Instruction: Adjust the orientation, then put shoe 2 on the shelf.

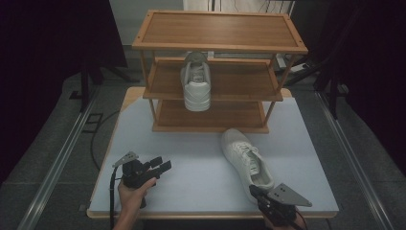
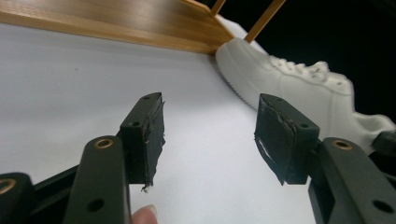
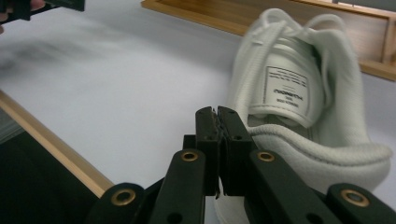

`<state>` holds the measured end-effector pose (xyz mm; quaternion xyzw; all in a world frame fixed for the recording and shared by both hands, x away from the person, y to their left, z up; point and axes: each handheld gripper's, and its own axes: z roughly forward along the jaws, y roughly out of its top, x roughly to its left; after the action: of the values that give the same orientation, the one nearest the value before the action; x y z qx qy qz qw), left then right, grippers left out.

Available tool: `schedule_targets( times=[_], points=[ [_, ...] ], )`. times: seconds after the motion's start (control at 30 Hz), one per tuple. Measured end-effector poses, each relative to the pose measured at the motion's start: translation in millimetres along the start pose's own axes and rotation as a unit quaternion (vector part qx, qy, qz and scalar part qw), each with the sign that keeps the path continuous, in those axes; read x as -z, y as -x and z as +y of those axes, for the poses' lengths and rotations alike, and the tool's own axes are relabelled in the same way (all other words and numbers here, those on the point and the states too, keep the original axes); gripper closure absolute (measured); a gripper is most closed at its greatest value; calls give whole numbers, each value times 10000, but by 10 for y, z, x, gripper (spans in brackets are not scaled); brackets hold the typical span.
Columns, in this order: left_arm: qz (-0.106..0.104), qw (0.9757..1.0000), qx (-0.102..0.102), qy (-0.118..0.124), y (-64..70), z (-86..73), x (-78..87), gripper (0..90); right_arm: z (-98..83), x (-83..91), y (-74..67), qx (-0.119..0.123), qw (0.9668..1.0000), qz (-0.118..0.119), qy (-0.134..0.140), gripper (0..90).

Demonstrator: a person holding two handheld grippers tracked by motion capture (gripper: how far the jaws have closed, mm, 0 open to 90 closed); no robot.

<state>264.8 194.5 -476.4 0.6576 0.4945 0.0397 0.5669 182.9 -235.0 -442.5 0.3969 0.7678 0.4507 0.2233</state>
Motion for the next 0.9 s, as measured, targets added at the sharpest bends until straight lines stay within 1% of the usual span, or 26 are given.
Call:
schedule_targets(
  times=[0.03,0.07,0.1,0.17,0.3,0.33,0.37,0.4,0.43,0.5,0.53,0.6,0.63,0.7,0.73,0.77,0.9],
  points=[
    [0,10000,0,0,0,0,0,425,0,0,0,0,10000,0,0,872],
    [-10,10000,21,-5,-4,1,1,424,-2,15,46,-69,10000,10,-7,868],
    [-10,10000,21,-5,-4,1,1,424,-2,15,46,-69,10000,10,-7,868],
    [-17,10000,51,4,-13,0,6,425,-5,24,78,-126,9999,27,-6,846],
    [-52,9999,123,37,-28,5,18,424,5,10,82,-184,9995,239,70,790],
    [-52,9999,123,37,-28,5,18,424,5,10,82,-184,9995,239,70,790],
    [-62,9999,120,37,-33,5,20,424,10,9,81,-203,9992,307,133,777],
    [-72,9999,128,40,-37,5,22,425,30,16,87,-258,9984,437,234,739],
    [-85,9998,175,51,-41,3,24,425,44,23,93,-245,9981,484,302,714],
    [-92,9998,191,54,-44,3,25,424,81,41,116,-286,9973,528,426,646],
    [-100,9998,190,61,-48,2,27,424,81,41,116,-286,9973,528,426,646],
    [-69,9998,172,48,-46,2,35,424,130,57,151,-327,9969,495,513,580],
    [-73,9999,140,56,-37,4,49,423,181,71,197,-322,9968,458,569,546],
    [-76,9999,138,64,-31,5,56,422,233,70,253,-286,9965,422,658,529],
    [-69,9998,153,71,-24,2,63,422,233,70,253,-286,9965,422,658,529],
    [-72,9998,154,66,-20,-1,70,422,301,54,328,-292,9965,439,648,516],
    [-86,9998,146,50,-24,-13,65,422,390,26,420,-250,9966,456,637,508]
  ],
)
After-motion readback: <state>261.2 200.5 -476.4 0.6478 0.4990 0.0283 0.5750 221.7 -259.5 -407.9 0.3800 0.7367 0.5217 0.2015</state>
